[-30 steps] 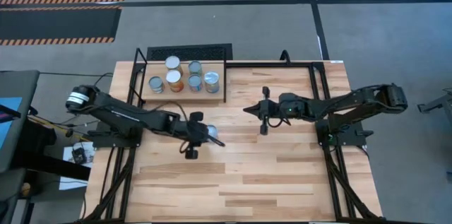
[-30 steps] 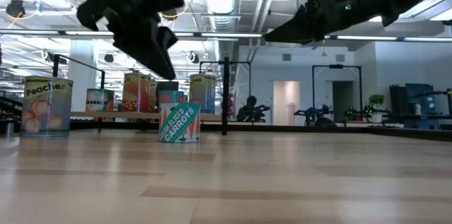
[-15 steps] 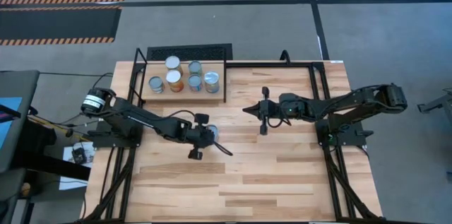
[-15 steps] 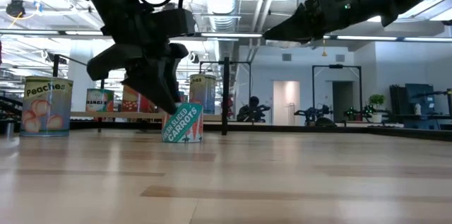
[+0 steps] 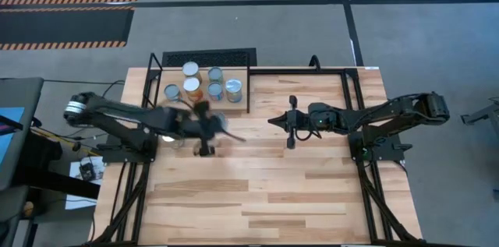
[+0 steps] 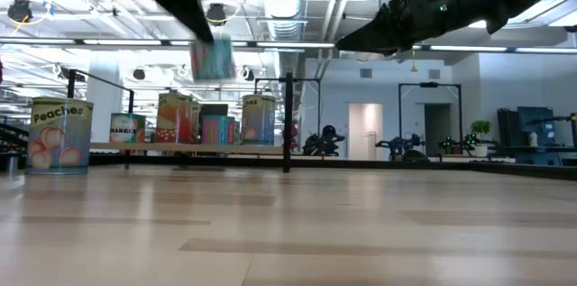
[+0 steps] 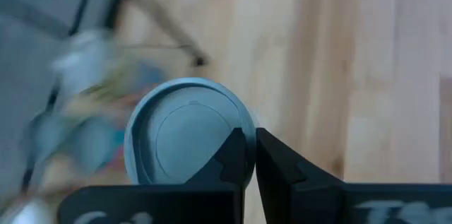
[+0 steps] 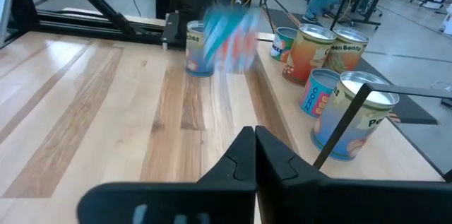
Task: Pick and place cans onto a shelf
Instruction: Put the canned carrots on the shelf
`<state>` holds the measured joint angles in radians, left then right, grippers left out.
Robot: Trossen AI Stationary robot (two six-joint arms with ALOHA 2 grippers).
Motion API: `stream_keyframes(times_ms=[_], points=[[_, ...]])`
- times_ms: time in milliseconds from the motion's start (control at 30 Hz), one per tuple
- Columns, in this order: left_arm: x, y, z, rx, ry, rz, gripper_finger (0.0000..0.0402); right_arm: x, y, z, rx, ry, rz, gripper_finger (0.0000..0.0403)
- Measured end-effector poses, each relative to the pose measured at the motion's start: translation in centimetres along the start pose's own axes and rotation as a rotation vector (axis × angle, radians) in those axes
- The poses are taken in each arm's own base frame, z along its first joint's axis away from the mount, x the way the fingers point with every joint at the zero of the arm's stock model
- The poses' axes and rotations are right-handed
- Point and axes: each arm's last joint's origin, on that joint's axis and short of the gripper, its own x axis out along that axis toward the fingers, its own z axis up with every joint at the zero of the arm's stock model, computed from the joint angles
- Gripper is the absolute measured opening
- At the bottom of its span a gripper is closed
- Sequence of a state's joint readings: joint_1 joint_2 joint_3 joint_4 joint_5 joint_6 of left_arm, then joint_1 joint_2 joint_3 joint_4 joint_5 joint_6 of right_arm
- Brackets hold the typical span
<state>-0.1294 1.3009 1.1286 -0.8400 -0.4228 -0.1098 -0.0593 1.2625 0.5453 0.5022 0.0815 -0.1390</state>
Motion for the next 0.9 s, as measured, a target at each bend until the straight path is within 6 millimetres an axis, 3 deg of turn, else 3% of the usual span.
stream_keyframes(times_ms=[200, 333, 467, 700, 900], points=[[-7.0, 6.8, -1.2, -0.292, -0.014, 0.243, 0.0006, 0.0, 0.0, 0.0, 0.003, 0.0, 0.0, 0.0009], [-8.8, 10.8, -2.6, -0.421, 0.033, 0.377, 0.0006, 0.0, 0.0, 0.0, 0.008, 0.0, 0.001, 0.0014], [-8.4, 14.2, -3.9, -0.493, 0.12, 0.419, 0.0006, 0.0, 0.0, 0.0, 0.011, -0.001, 0.001, 0.0011], [-5.5, 19.9, -5.7, -0.615, 0.262, 0.435, 0.0006, 0.0, 0.0, 0.0, 0.011, -0.001, 0.002, 0.001], [-2.4, 22.9, -7.8, -0.707, 0.308, 0.379, 0.0006, 0.0, 0.0, 0.0, 0.009, -0.001, 0.002, 0.0013]])
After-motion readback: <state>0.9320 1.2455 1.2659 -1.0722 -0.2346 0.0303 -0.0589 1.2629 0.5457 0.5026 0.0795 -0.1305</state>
